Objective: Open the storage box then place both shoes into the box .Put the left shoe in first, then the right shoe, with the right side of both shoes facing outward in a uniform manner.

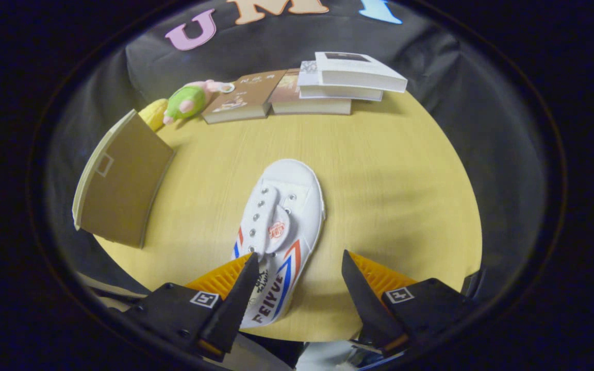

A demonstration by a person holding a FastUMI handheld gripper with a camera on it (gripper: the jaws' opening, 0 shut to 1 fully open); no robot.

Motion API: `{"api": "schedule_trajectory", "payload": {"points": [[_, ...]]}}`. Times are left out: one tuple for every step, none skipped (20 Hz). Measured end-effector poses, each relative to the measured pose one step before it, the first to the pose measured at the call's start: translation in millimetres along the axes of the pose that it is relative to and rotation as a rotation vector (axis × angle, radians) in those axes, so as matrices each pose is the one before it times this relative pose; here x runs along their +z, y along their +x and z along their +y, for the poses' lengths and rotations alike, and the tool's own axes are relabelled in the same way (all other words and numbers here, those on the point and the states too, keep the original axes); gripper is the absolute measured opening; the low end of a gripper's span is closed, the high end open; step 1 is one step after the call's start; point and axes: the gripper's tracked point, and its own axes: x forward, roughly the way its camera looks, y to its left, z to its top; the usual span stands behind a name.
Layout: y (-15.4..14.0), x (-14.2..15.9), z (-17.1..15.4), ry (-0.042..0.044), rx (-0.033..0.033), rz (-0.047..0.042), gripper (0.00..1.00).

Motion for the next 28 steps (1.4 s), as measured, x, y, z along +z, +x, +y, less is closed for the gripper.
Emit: {"api": "schedule_trajectory", "payload": {"points": [[4.00,-1.14,0.40,-0.00874,0.00701,0.00933,0.95],[4.16,-3.39,0.82,-0.00152,0.00941,0.01793,0.89],[4.64,-3.88,0.83,-0.00214,0.01001,0.02270,0.84],[3.74,-3.97,1.70,0.00841,0.01644,0.02154,0.78],[0.28,-1.27,7.03,0.02837,0.03848,0.00693,0.72],[1.22,-1.74,3.83,0.02774,0.02862,0.01428,0.67],[2.93,-1.63,2.37,0.03521,0.02611,0.01495,0.61],[-0.45,-1.37,-0.71,0.02910,0.01016,0.01360,0.56],[0.63,-2.62,-0.01,0.03305,0.00980,0.01866,0.50],[-4.18,2.63,-1.63,0.05627,0.00636,0.01903,0.44],[-0.55,0.55,-1.75,0.06728,0.01093,0.00580,0.39],[-2.82,-1.62,-0.86,0.05862,0.01180,0.00690,0.31],[0.04,1.52,0.55,0.02485,0.00969,-0.01010,0.23],[-0.29,2.18,0.56,0.03211,-0.00080,-0.02457,0.15],[-2.17,-2.29,2.73,0.00182,-0.00366,-0.00417,0.13],[-2.07,-2.06,3.16,0.00157,-0.00732,-0.00336,0.11],[-0.86,0.15,1.22,-0.00289,-0.00344,0.00606,0.09],[-0.78,2.52,1.79,0.01136,0.00367,-0.01063,0.07],[-1.11,-0.14,4.73,0.01116,0.01349,0.00308,0.05],[-2.60,1.55,5.47,0.01392,0.01704,-0.00529,0.05],[-2.63,3.51,5.39,0.01911,0.01709,-0.01089,0.05],[-2.63,0.56,5.51,0.01220,0.01551,0.00409,0.05],[-2.83,2.58,6.26,0.00670,0.00890,-0.00670,0.05],[-2.97,2.15,6.53,0.00055,0.00531,-0.00668,0.05],[-3.36,2.70,7.92,-0.00113,0.00642,-0.00393,0.05],[-4.33,2.61,9.83,-0.00178,0.01160,-0.00715,0.05],[-3.80,2.32,11.06,0.00457,0.01212,-0.00719,0.05],[-3.05,1.02,11.40,-0.00177,0.01116,0.00051,0.05]]}}
